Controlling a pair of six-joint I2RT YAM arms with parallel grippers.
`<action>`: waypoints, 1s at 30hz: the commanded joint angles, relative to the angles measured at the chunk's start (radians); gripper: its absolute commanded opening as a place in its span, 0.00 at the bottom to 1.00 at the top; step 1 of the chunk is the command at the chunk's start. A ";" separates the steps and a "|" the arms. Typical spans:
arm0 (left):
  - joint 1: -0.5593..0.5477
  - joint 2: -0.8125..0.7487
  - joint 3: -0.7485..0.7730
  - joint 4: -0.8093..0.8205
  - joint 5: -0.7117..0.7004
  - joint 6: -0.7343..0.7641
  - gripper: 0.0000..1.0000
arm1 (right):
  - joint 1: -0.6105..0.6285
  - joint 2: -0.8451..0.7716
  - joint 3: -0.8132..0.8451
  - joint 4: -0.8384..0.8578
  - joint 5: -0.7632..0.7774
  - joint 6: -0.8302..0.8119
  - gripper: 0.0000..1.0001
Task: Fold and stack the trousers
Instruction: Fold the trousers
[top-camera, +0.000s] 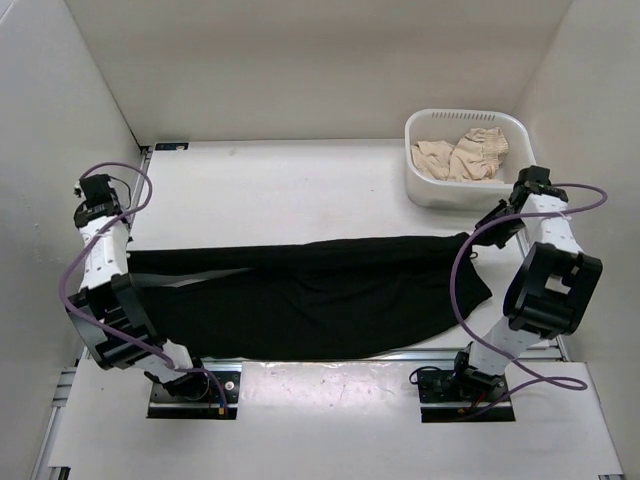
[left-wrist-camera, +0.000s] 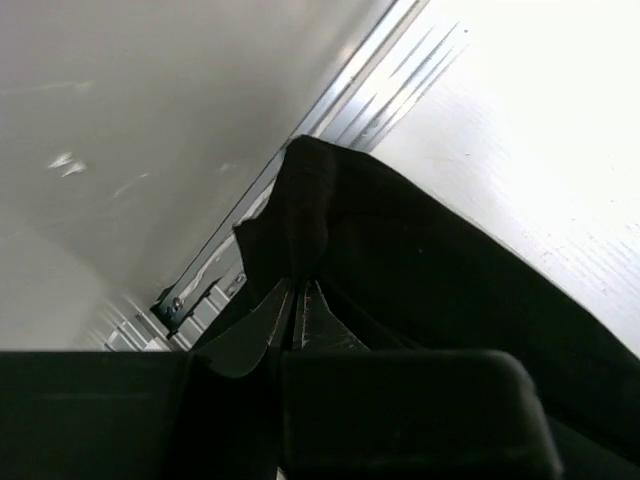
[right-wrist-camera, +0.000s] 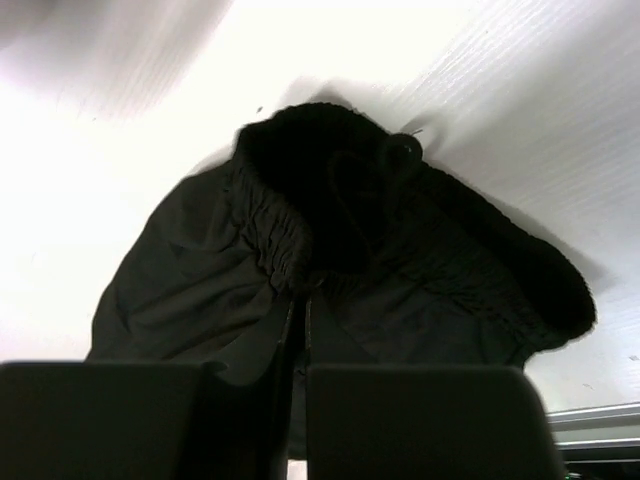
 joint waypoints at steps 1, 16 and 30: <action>0.041 -0.127 0.001 0.017 -0.011 0.004 0.14 | -0.018 -0.136 -0.015 -0.013 0.022 -0.047 0.00; 0.184 -0.566 -0.533 -0.003 -0.054 0.004 0.14 | -0.102 -0.581 -0.612 -0.019 0.047 0.079 0.00; 0.303 -0.457 -0.318 0.036 -0.075 0.004 0.14 | -0.196 -0.469 -0.325 -0.074 0.070 0.017 0.00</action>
